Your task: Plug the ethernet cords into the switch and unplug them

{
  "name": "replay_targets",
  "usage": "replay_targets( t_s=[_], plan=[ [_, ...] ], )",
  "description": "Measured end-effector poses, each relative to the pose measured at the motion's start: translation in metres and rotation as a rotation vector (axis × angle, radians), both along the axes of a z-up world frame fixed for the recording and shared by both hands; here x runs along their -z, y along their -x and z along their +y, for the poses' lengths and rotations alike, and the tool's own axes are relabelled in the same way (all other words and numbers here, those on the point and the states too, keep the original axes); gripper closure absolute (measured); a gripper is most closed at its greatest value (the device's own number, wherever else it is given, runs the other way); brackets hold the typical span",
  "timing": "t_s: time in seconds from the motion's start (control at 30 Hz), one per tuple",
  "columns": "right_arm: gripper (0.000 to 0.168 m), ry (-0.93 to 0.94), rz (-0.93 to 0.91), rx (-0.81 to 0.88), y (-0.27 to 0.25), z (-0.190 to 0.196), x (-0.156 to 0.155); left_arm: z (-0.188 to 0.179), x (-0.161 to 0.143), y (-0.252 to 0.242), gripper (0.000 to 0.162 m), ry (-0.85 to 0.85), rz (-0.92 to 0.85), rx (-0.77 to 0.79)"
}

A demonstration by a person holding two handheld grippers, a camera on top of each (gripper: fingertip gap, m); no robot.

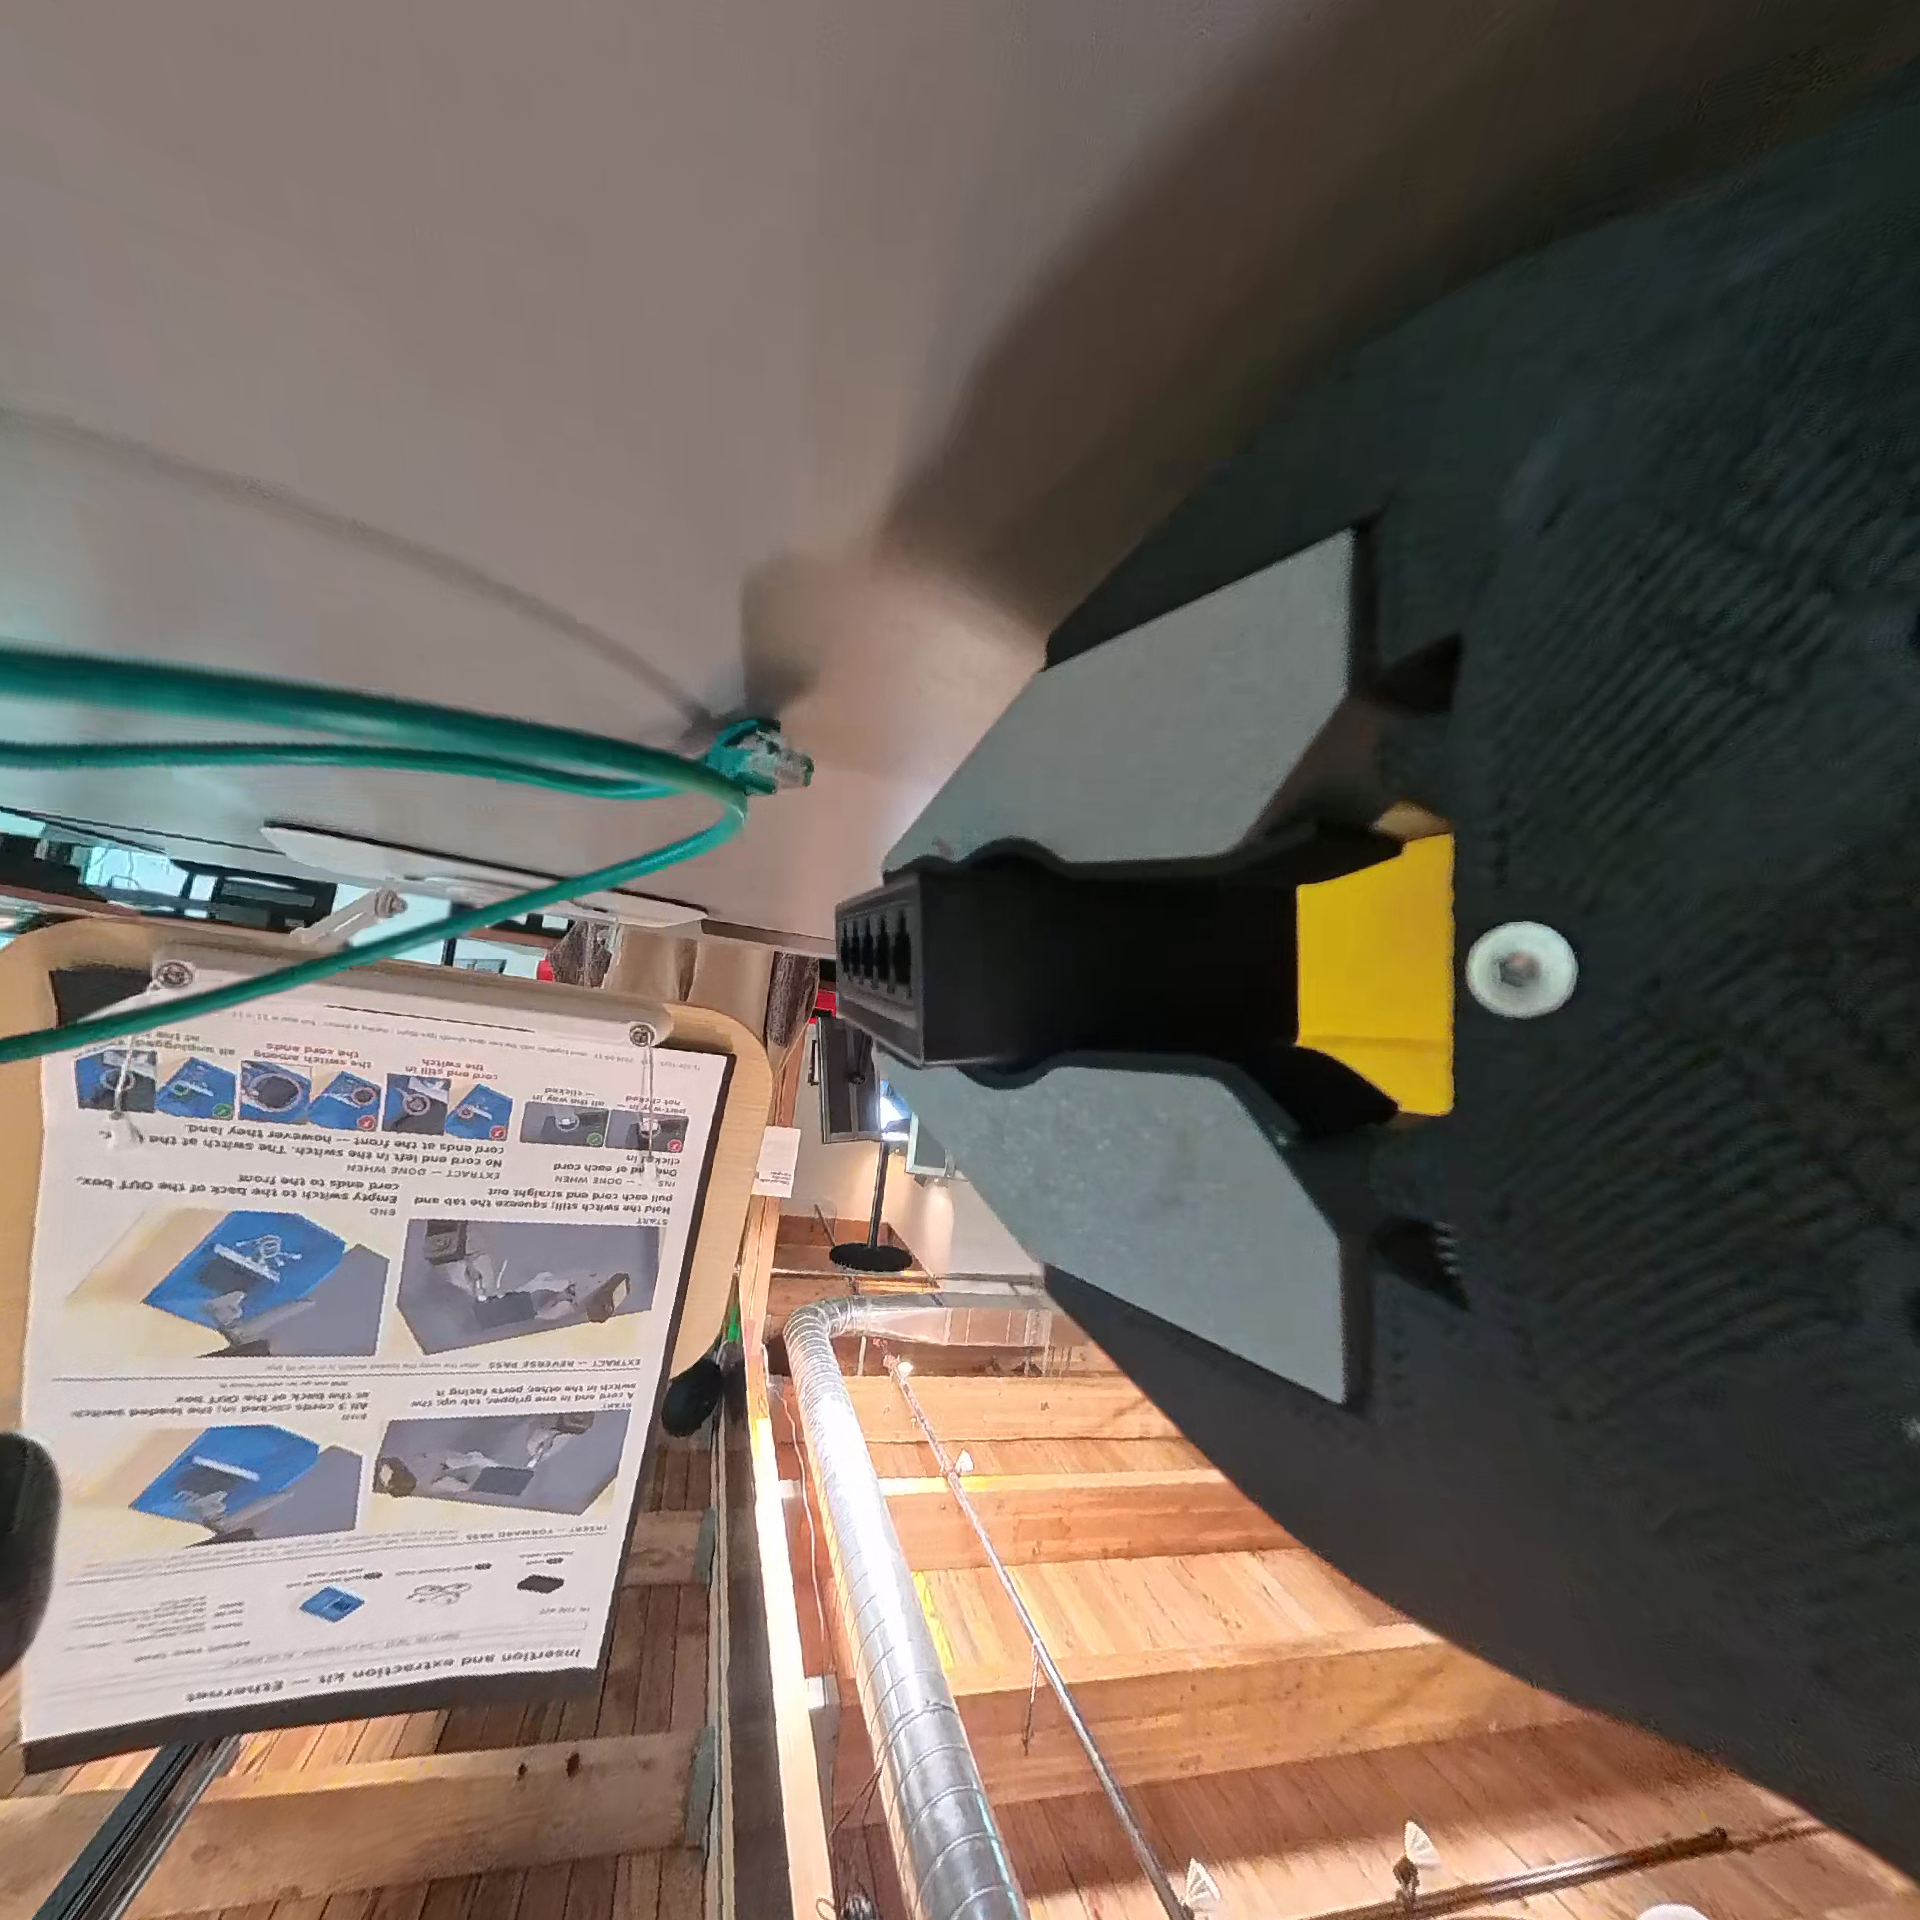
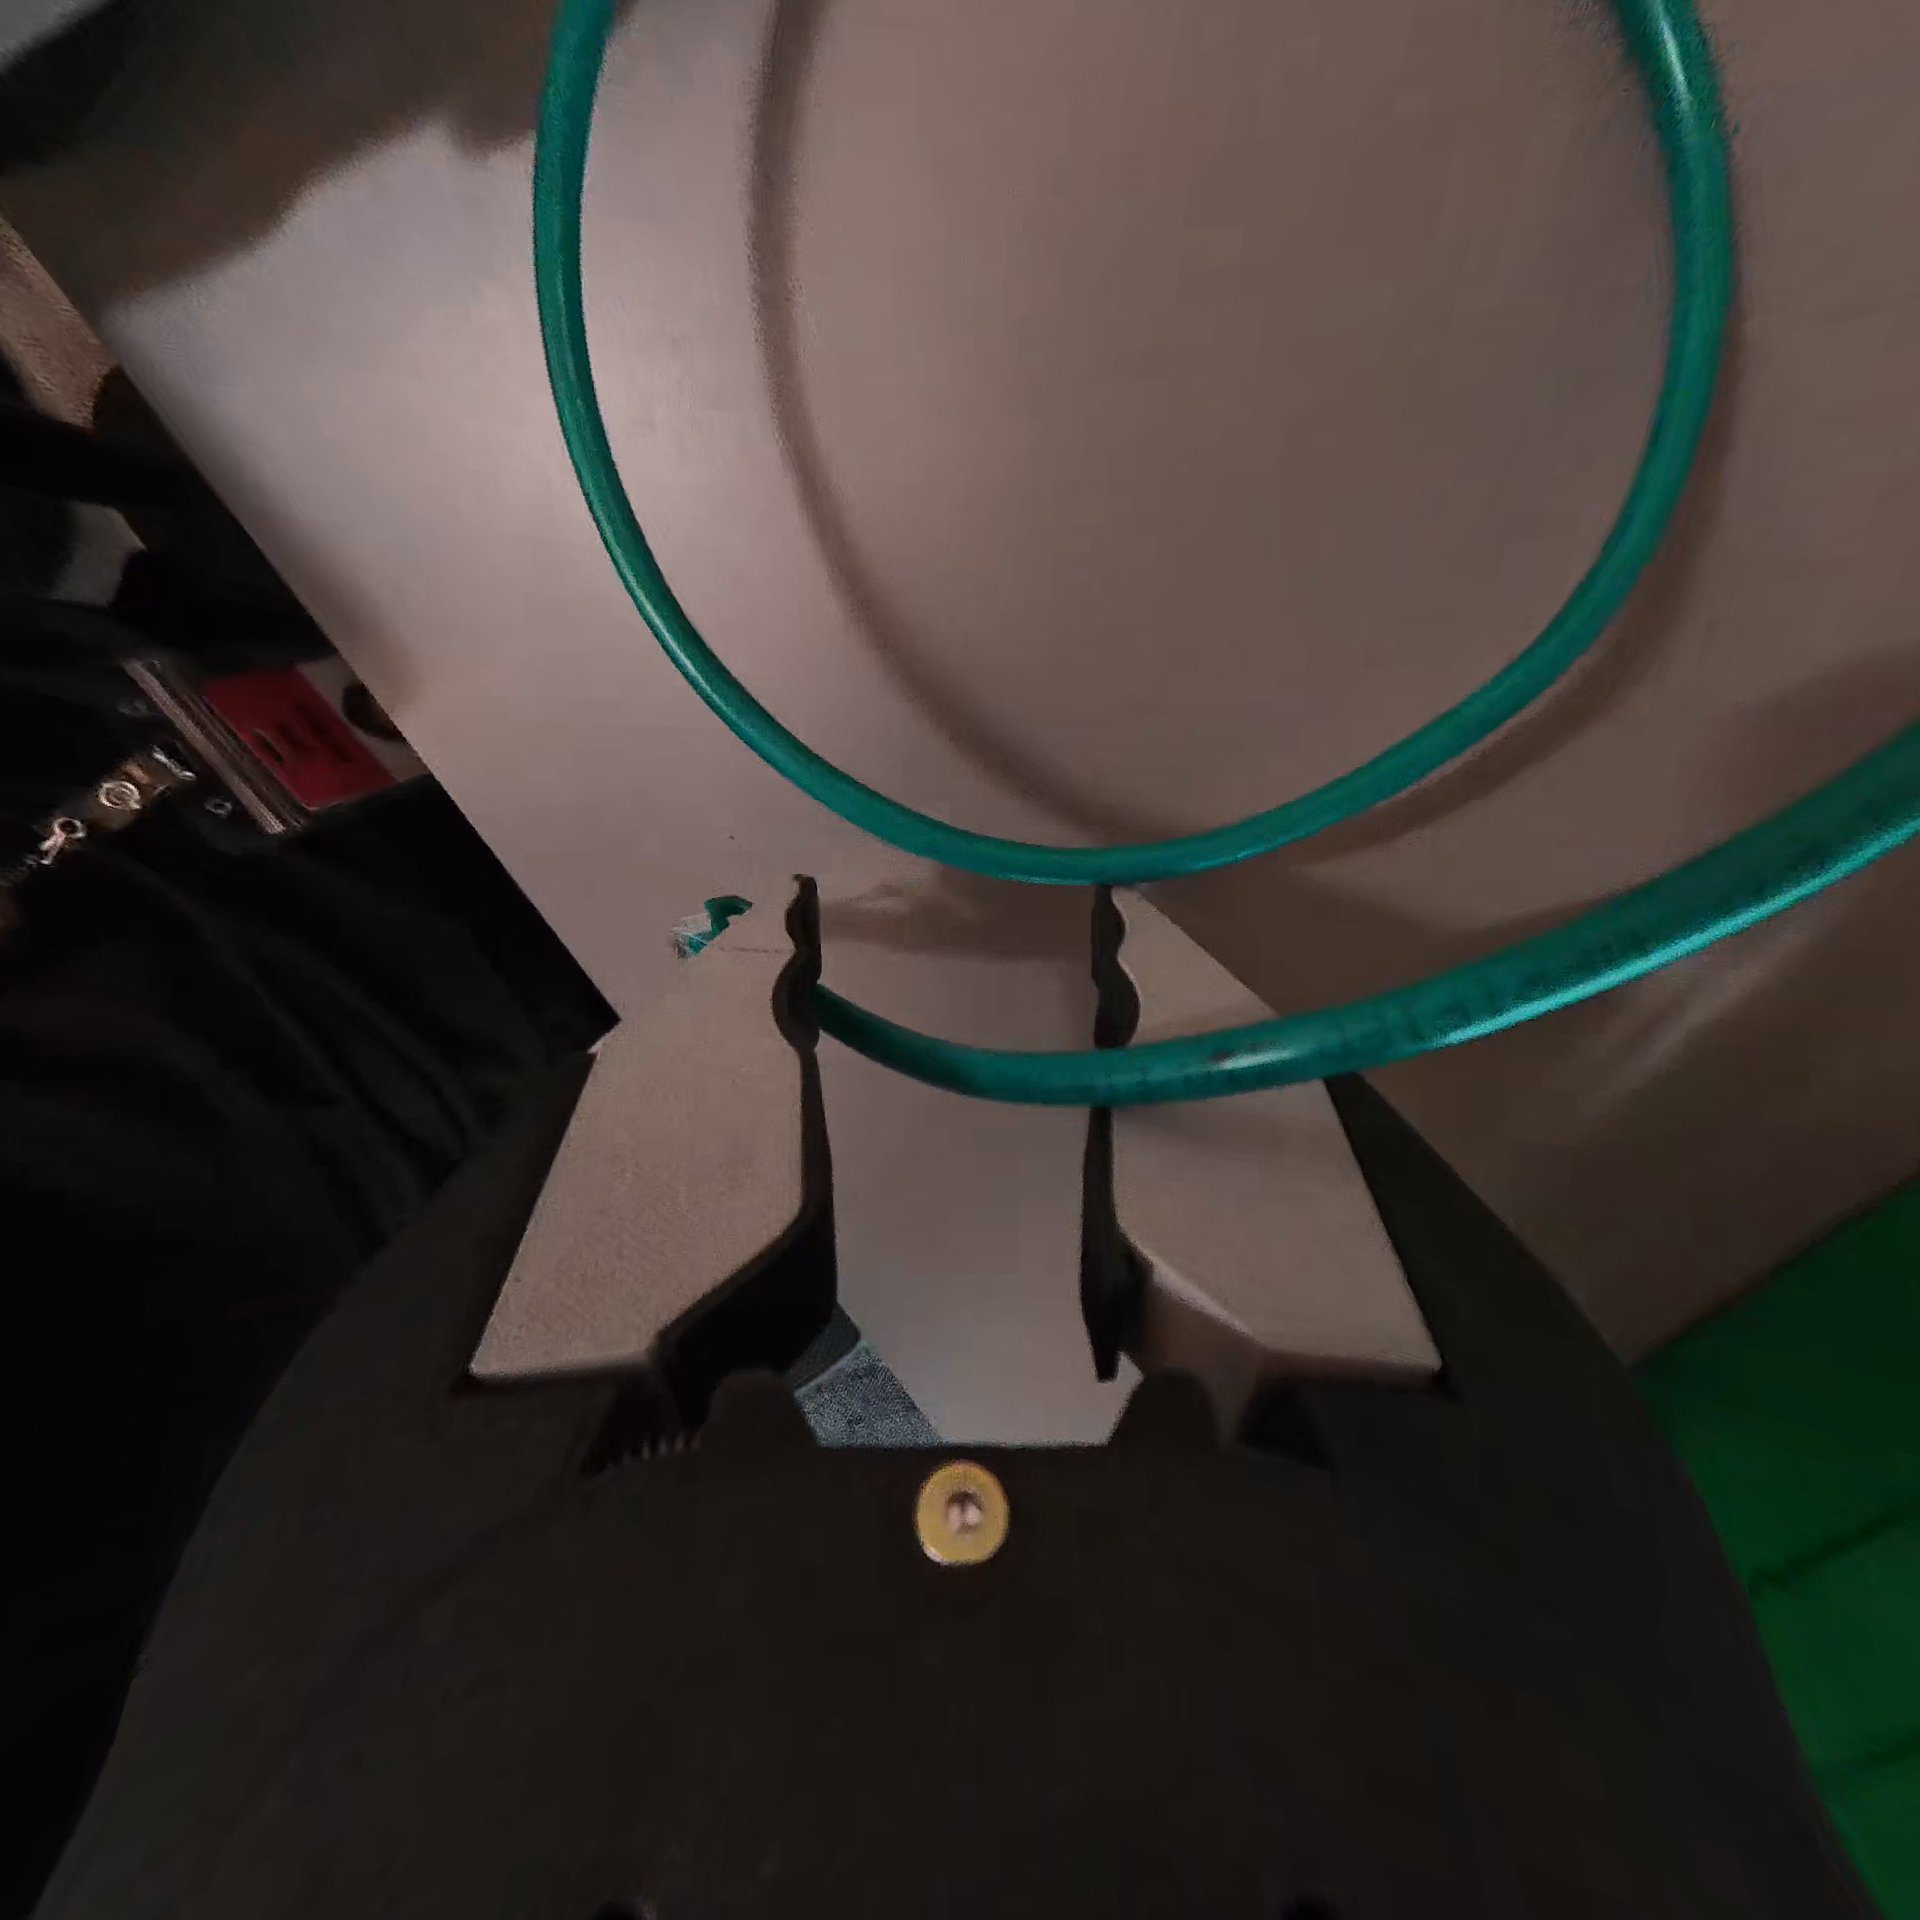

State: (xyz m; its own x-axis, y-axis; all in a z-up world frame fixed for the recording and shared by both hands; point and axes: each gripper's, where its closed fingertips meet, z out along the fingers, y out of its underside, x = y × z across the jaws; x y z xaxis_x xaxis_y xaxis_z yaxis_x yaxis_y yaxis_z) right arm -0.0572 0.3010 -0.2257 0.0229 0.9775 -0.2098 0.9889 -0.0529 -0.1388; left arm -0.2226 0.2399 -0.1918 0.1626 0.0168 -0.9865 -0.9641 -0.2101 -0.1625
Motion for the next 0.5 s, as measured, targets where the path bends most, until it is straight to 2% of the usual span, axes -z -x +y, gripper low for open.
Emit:
replay_targets(
  t_s=[0.1, 0.17, 0.3, 0.43, 0.5],
  plan=[
    [0.118, 0.115, -0.017, -0.011, -0.011, -0.015, 0.004, 0.000, 0.000, 0.001, 0.135, 0.001, -0.002, -0.005],
    [0.118, 0.112, -0.022, 0.008, -0.016, -0.010, 0.005, 0.000, 0.000, 0.002, 0.135, 0.000, -0.005, -0.009],
    [0.118, -0.013, 0.050, 0.098, -0.014, 0.021, -0.009, 0.000, -0.001, 0.005, 0.135, -0.005, -0.015, -0.030],
    [0.119, -0.095, 0.134, 0.073, -0.010, 0.028, -0.028, -0.001, -0.003, 0.006, 0.135, -0.009, -0.036, -0.025],
    [0.122, -0.125, 0.249, 0.047, 0.011, 0.028, -0.039, 0.000, -0.001, 0.007, 0.135, 0.002, -0.036, -0.032]
  ],
)
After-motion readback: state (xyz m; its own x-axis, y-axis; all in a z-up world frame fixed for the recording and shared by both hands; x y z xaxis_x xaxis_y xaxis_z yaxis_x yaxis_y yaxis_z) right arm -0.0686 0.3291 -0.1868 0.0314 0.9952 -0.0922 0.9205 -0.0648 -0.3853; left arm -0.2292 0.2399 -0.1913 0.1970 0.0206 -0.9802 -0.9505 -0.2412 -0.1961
